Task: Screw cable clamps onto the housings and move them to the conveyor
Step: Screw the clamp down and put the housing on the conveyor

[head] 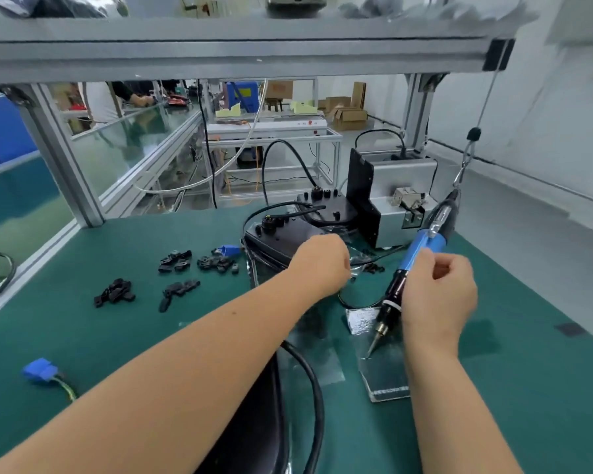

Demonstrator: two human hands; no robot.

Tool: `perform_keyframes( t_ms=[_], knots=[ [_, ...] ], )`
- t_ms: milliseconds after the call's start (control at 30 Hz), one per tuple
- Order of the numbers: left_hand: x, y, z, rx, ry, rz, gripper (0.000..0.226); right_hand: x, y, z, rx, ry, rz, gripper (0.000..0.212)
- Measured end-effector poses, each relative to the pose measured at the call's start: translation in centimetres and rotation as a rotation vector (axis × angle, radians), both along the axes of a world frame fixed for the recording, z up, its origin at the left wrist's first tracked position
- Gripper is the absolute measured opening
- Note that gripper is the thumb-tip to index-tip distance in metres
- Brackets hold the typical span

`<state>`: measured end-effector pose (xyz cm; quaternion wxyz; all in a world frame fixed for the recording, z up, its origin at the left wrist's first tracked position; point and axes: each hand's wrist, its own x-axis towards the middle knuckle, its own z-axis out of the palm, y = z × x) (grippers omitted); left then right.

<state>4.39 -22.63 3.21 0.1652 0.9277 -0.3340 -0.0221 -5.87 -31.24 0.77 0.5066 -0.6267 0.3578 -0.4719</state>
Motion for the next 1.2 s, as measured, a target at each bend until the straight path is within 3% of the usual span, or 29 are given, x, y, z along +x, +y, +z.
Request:
perform_keyframes(
  t_ms=[167,233,300,533,700,800,900,1000,1200],
  knots=[
    [-0.2,-3.0,-0.5,0.122,-0.129,0.072,0.008,0.1,-0.9,-0.5,0.111,0.021,-0.053,0.013],
    [-0.4,-3.7,-0.9,0.147,-0.157,0.092,0.019,0.2,-1.1,-0.8,0.155,0.027,-0.029,0.02],
    [-0.4,-4.0,-1.0,0.147,-0.161,0.118,0.029,0.4,-1.1,-1.0,0.189,0.032,0.022,0.025],
    [0.2,-4.4,-0.8,0.186,-0.138,0.08,0.03,1.0,-0.8,-1.2,0.179,0.068,0.075,0.027],
    [-0.5,-4.5,-1.2,0.187,-0.156,0.045,0.032,1.3,-0.9,-1.5,0.261,0.081,0.152,0.047],
    [0.1,-3.3,-0.1,-0.024,0.0,0.029,0.019,1.3,-0.6,-1.2,0.421,-0.056,0.306,0.034],
    [0.1,0.2,1.9,-0.425,0.409,0.07,0.011,1.4,-0.3,-0.4,0.637,-0.281,0.41,0.027],
    [-0.7,5.5,3.2,-0.777,0.788,0.089,0.006,1.7,0.6,0.7,0.696,-0.437,0.539,0.02],
    [-2.9,13.6,3.0,-1.189,1.057,0.165,0.012,1.7,4.4,4.3,0.879,-0.818,0.681,0.02]
  ],
)
